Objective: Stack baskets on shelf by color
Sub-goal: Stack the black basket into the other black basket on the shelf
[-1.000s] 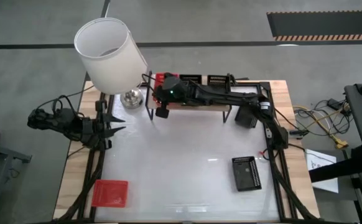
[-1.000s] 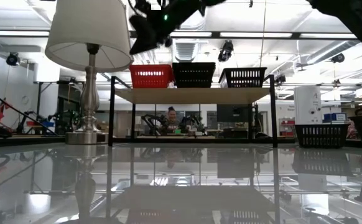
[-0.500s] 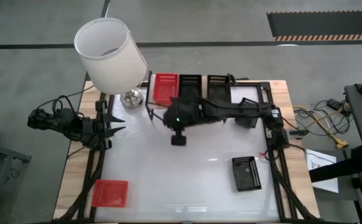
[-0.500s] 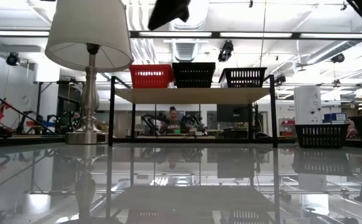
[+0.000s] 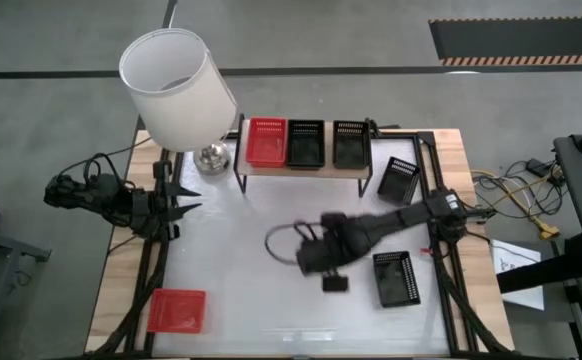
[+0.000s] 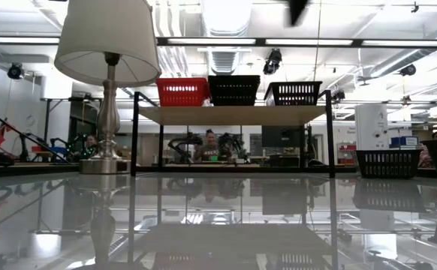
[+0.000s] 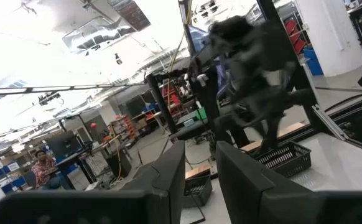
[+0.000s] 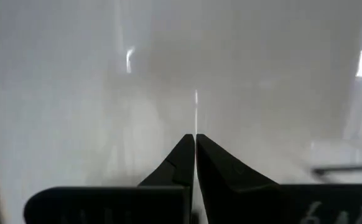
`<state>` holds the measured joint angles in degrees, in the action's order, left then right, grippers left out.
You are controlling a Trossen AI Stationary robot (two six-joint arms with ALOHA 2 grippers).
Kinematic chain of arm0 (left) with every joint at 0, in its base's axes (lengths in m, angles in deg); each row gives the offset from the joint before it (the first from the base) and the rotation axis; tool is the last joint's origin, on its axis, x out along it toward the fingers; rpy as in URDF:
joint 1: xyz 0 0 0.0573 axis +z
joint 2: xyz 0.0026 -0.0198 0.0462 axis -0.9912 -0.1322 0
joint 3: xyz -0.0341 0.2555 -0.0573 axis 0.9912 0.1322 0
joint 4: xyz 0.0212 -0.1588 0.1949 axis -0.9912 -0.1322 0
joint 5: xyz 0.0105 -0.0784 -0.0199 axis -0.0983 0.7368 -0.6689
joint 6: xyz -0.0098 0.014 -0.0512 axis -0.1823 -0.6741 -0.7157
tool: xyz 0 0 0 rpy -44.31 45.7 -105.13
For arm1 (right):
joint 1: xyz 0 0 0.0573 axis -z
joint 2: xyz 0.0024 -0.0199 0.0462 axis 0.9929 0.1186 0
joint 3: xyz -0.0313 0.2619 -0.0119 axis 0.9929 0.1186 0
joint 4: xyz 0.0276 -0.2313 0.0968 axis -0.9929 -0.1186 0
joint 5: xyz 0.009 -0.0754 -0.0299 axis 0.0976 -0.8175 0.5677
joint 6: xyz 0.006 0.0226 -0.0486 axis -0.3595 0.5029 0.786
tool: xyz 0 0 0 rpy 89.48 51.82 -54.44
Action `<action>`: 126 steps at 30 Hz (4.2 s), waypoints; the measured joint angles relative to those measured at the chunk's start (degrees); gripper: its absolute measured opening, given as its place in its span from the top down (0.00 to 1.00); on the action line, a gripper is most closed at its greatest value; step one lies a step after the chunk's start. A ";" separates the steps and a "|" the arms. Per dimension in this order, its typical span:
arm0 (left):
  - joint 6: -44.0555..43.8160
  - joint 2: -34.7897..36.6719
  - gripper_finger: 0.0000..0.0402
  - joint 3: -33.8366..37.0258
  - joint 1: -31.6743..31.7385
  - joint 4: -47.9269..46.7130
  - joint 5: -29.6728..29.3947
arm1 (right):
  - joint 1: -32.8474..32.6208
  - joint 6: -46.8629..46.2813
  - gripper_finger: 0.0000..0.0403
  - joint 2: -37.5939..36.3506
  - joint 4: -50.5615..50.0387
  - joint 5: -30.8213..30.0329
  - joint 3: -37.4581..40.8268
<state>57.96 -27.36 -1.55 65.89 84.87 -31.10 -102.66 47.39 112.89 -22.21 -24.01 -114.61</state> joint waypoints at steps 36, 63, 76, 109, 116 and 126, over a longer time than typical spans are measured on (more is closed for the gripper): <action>-2.95 -0.39 0.81 1.01 -0.02 2.56 0.00 | -34.17 -38.25 0.98 -15.11 13.62 3.58 38.05; -2.93 -0.38 0.81 1.11 -0.02 2.54 0.00 | -34.15 -36.08 0.54 -20.91 25.90 2.68 53.77; -2.91 -0.37 0.81 1.11 0.00 2.54 -0.02 | -34.15 -31.27 0.68 -14.90 28.54 2.91 54.75; -2.91 -0.37 0.81 1.51 -0.01 2.54 0.00 | -18.37 -12.13 0.97 -14.97 26.44 -12.01 30.56; -2.91 -0.37 0.81 1.51 0.00 2.54 0.00 | -12.34 -9.03 0.97 -14.95 13.16 -19.47 20.42; -2.91 -0.37 0.81 1.51 -0.02 2.54 0.00 | 0.15 -0.52 0.98 -15.15 -3.50 -22.08 8.52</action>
<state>55.06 -27.73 -0.04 65.87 87.41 -31.10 -102.51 46.86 97.74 -25.70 -46.09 -106.09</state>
